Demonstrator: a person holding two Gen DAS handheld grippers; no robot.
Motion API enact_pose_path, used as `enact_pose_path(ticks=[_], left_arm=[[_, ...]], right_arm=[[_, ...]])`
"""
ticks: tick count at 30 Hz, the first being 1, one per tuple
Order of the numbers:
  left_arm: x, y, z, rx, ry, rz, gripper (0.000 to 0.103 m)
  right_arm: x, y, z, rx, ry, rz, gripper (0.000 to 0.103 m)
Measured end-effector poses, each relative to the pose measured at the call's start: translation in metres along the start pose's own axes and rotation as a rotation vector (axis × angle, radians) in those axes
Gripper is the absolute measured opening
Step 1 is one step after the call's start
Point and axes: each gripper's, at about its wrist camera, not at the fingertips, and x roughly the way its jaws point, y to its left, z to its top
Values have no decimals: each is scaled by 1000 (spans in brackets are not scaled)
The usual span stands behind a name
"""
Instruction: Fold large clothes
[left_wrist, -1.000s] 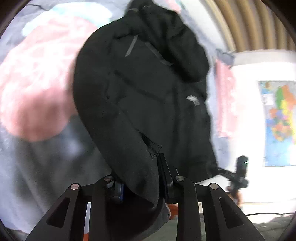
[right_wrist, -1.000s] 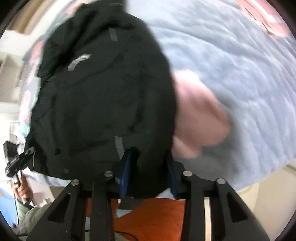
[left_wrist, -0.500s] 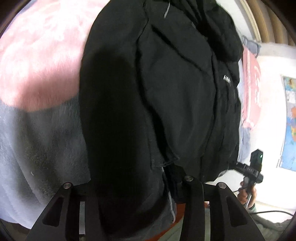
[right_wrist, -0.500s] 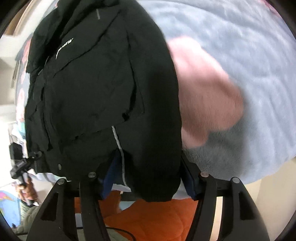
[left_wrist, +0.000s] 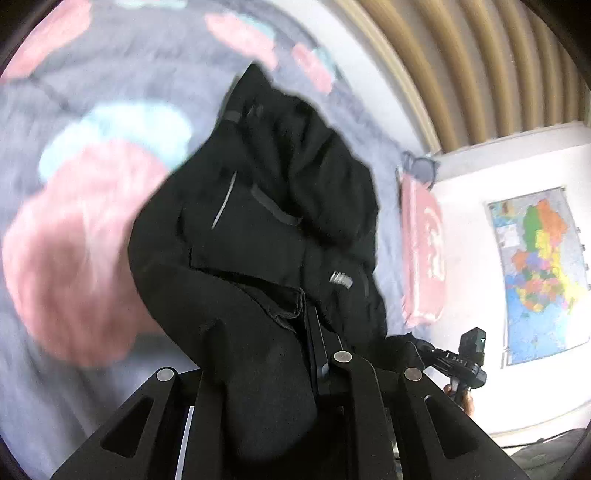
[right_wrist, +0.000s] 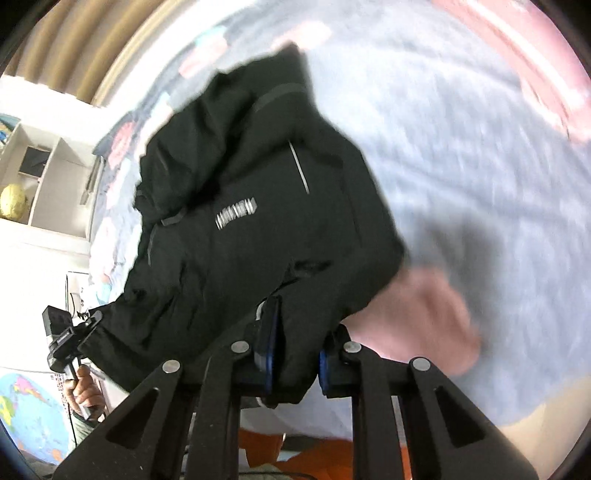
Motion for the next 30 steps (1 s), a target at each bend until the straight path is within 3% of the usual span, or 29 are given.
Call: enact_pose_path(ticks=[8,13,16,19,24,27,30], left_arm=[[-14,-31,84,69,-90,-33,16],[6,-51,151,71,-124,-31,17],[24,-51,194,39,-141,-27,17],[51,-44,233,-10,-142,2,17],[122,-13,288,-90,-79,90,20],[176,15,308,-135,8,161,21],[219,36,311,-118,84,198,22]], right_arm=[[-24,44,97,-92,-176,43,21],[-28,80,166,-146,-276,16,21],[-16,96,209,-155,-290,-17,21],[1,102,254,-154,-276,-51,21],[82,93,324,-104,-186,-127,21],[137,70,344,-42,-101,-167,21],[188,51,351,9,-17,-174,21]])
